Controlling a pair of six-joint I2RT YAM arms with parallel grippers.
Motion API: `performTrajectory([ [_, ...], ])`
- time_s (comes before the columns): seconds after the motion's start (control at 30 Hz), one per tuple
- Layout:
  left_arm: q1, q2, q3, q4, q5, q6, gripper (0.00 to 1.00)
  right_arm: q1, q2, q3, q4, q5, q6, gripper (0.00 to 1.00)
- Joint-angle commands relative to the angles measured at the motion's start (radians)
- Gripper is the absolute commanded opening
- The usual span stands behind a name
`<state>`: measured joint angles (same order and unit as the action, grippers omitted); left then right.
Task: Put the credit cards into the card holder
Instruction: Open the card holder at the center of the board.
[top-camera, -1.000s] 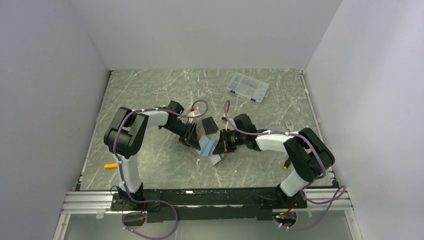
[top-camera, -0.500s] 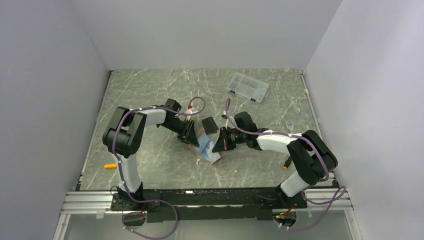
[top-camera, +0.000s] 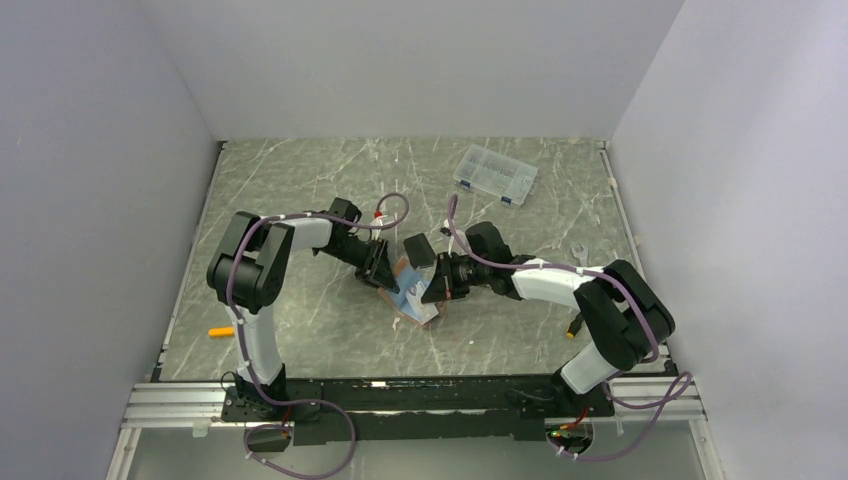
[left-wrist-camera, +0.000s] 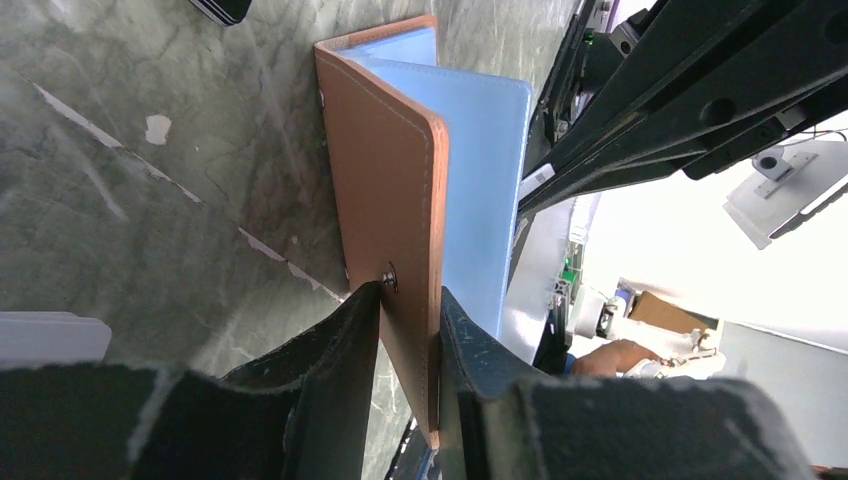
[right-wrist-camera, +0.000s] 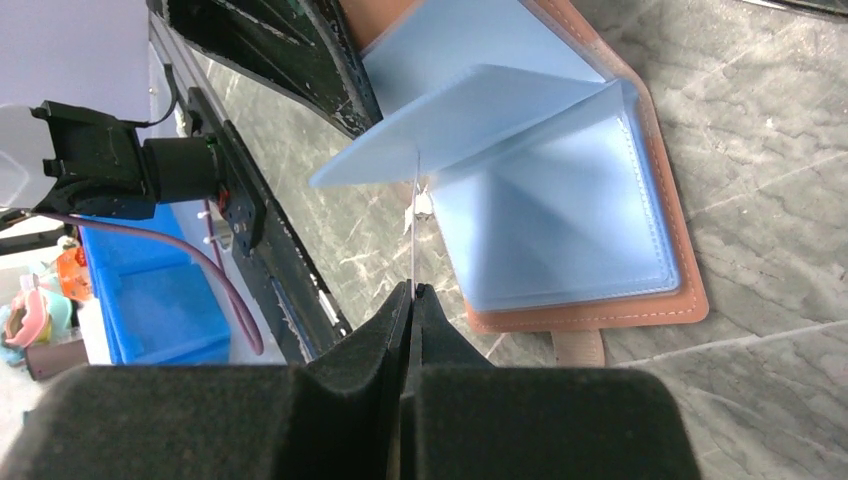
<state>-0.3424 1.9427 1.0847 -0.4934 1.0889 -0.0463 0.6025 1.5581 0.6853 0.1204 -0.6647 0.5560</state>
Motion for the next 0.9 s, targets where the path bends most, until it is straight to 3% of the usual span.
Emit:
performTrajectory([
  [0.0, 0.002, 0.006, 0.008, 0.024, 0.054, -0.005, 0.30, 0.003, -0.028, 0.044, -0.001, 0.006, -0.027, 0.00],
  [0.33, 0.003, -0.027, -0.036, 0.063, 0.004, -0.029, 0.20, -0.004, -0.069, 0.047, -0.090, 0.061, -0.050, 0.00],
  [0.87, 0.004, -0.036, -0.034, 0.056, -0.040, -0.026, 0.16, -0.041, -0.135, 0.106, -0.186, 0.072, -0.075, 0.00],
])
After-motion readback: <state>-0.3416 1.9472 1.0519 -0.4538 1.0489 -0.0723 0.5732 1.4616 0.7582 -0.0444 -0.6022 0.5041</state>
